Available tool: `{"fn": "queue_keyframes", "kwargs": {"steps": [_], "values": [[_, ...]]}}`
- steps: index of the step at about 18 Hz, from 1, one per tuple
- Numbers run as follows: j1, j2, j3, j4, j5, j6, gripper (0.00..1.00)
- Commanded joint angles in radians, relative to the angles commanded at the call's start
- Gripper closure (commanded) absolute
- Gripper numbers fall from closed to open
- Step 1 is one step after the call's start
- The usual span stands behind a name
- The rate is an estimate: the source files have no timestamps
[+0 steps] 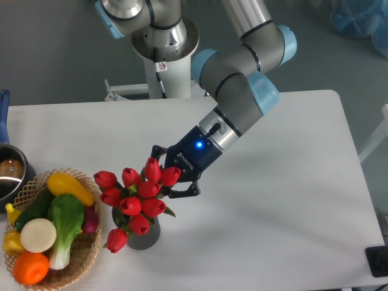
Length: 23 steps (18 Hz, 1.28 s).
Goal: Pick up the flowers from the vase
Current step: 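Lift the gripped tulips straight up out of the black vase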
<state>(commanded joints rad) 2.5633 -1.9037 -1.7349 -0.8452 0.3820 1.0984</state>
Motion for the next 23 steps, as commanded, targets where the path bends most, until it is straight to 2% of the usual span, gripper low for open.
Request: {"fn": "queue_keyframes", "kwargs": {"steps": [9,16,23], "values": [[0.041,0.049,0.0,-0.002,-0.069,-0.045,0.98],[0.066,0.049,0.069,-0.002,-0.121,-0.144,0.98],[0.08,0.058,0.078,-0.002,-0.178,-0.192,0.98]]}}
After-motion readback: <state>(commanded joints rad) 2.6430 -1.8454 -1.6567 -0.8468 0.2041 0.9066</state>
